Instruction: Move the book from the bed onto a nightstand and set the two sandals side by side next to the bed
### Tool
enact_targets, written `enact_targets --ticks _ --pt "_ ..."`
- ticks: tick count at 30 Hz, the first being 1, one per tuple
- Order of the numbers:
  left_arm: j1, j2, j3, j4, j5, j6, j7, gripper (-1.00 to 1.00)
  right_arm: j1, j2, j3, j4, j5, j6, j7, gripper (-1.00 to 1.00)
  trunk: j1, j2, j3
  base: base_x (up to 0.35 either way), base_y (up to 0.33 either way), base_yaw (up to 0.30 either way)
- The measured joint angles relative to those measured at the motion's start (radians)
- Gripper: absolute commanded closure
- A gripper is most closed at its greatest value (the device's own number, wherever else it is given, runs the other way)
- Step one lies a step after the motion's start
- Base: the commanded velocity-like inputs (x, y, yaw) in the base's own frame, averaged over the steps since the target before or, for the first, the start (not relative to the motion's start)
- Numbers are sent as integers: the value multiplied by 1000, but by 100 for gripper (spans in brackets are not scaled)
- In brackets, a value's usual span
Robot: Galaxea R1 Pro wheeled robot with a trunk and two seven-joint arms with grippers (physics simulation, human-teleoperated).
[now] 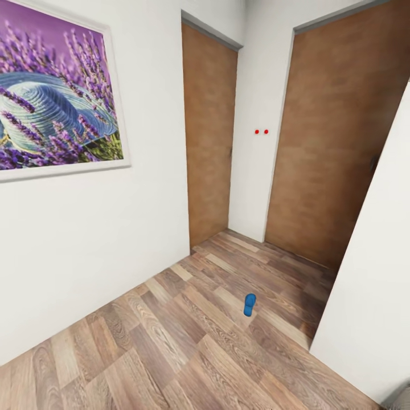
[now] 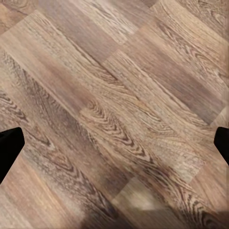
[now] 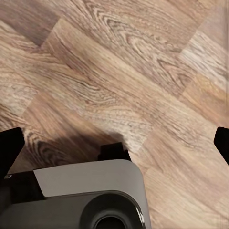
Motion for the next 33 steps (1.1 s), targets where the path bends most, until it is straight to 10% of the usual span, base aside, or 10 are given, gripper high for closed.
enact_targets --ticks 33 --pt "5 -12 2 -30 1 -7 6 -100 -3 -6 0 -32 1 -13 -11 -100 0 0 2 0 0 -16"
